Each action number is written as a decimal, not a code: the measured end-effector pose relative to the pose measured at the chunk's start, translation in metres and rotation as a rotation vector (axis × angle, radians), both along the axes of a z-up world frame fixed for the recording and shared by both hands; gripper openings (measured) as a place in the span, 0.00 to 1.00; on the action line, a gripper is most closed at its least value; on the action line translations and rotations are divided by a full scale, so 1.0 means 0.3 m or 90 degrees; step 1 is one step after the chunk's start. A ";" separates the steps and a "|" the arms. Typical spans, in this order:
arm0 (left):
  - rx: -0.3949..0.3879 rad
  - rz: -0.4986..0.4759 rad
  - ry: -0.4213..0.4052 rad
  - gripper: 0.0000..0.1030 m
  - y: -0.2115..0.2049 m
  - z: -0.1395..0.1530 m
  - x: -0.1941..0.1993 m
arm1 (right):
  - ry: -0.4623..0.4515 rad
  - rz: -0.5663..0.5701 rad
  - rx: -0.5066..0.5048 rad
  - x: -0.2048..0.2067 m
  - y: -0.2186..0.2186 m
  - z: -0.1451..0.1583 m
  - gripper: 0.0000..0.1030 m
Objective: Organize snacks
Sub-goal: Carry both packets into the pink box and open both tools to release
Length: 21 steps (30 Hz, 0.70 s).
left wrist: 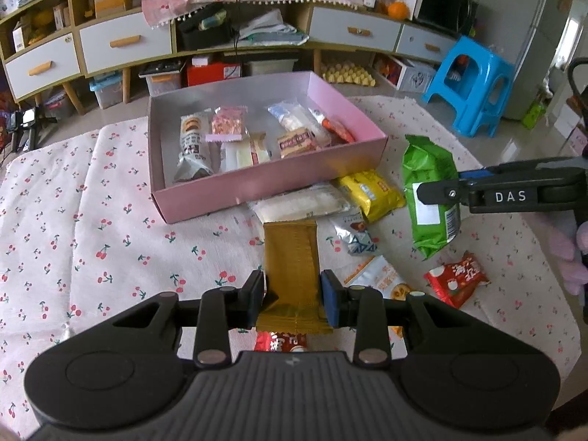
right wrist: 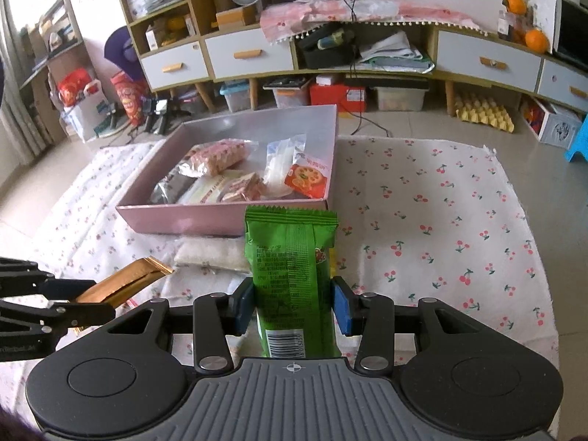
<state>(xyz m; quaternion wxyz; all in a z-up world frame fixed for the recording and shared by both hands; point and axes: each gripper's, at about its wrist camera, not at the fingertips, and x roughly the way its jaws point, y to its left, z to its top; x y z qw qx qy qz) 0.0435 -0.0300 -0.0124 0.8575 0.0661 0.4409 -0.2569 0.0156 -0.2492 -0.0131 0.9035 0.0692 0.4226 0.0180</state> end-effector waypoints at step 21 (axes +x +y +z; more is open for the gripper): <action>-0.076 0.092 -0.046 0.30 0.057 0.051 0.134 | -0.096 -0.087 0.137 0.101 -0.007 0.125 0.41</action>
